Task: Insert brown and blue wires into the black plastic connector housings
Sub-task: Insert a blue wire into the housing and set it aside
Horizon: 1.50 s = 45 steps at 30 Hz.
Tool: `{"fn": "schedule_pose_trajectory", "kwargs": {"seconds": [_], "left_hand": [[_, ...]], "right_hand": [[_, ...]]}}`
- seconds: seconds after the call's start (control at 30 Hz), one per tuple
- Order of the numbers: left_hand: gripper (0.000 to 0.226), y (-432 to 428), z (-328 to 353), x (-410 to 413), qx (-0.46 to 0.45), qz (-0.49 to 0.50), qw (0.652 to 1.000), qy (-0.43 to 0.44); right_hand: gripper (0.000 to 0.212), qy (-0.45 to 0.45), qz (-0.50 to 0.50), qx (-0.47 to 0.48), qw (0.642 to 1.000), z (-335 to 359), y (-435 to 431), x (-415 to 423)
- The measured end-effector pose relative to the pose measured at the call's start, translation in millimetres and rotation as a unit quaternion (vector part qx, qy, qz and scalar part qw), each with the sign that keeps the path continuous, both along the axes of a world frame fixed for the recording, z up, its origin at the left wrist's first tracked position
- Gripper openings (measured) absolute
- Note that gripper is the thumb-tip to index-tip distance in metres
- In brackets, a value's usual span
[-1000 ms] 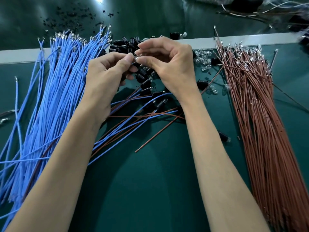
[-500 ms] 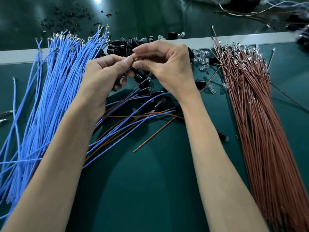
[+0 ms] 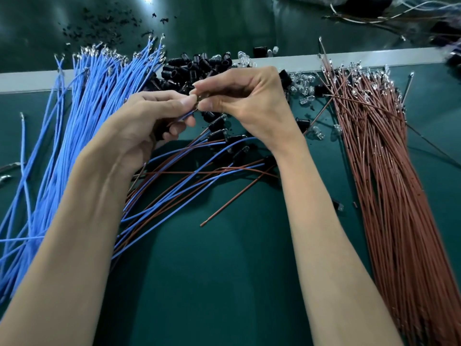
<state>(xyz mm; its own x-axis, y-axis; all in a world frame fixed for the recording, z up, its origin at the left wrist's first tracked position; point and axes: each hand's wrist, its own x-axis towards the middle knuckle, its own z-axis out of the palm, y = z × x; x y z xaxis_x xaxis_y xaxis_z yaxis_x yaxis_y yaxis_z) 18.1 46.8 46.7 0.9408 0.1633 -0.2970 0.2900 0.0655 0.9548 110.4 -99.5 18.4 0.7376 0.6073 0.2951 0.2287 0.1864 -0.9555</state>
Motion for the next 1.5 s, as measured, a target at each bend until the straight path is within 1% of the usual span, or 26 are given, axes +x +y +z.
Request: {"fn": "schedule_pose_trajectory", "kwargs": {"seconds": [0.1,0.23,0.4,0.57,0.7,0.87,1.0,1.13,1.2,1.33,1.43,1.5], "left_hand": [[0.018,4.7,1.7,-1.2,0.038,-0.023,0.999,0.003],[0.014,8.5,2.6,0.2,0.066,-0.010,0.998,-0.017],[0.014,9.8,3.4,-0.3,0.067,-0.001,0.997,-0.024],[0.014,10.6,3.8,-1.8,0.041,0.012,0.999,-0.033],[0.012,12.2,0.9,-1.6,0.044,0.001,0.999,-0.030],[0.011,15.4,-0.2,-2.0,0.066,-0.021,0.997,-0.019],[0.012,15.0,-0.1,-2.4,0.064,-0.040,0.997,-0.026],[0.015,14.7,-0.5,-2.7,0.052,-0.052,0.997,-0.019],[0.015,16.5,0.2,-2.5,0.044,-0.044,0.998,-0.015],[0.014,12.0,-0.8,0.4,0.037,-0.016,0.999,-0.003],[0.016,6.7,-2.0,3.5,0.029,0.034,0.999,0.002],[0.017,4.0,-2.4,5.1,0.002,0.074,0.997,0.003]], "right_hand": [[0.034,-0.004,0.007,-0.010,1.000,1.6,-1.9,-0.1],[0.032,-0.013,-0.007,-0.024,1.000,1.5,-1.3,-2.4],[0.029,-0.021,-0.021,-0.018,0.999,1.8,4.1,-5.2],[0.029,-0.032,-0.034,-0.011,0.999,1.0,8.4,-7.8],[0.028,-0.033,-0.032,-0.012,0.999,0.2,9.6,-7.1],[0.028,-0.027,-0.021,-0.014,0.999,-2.7,9.3,-7.4],[0.028,-0.016,-0.014,-0.019,1.000,-4.7,6.1,-6.1],[0.032,-0.004,0.020,-0.030,0.999,-3.6,4.7,-5.6],[0.033,-0.006,0.026,-0.031,0.999,-2.4,5.9,-6.2],[0.030,-0.023,-0.001,-0.030,0.999,-1.1,3.9,-3.7],[0.029,-0.034,-0.017,-0.038,0.999,-1.3,2.0,-1.4],[0.028,-0.046,-0.024,-0.047,0.998,-1.4,1.5,-1.0]]}}
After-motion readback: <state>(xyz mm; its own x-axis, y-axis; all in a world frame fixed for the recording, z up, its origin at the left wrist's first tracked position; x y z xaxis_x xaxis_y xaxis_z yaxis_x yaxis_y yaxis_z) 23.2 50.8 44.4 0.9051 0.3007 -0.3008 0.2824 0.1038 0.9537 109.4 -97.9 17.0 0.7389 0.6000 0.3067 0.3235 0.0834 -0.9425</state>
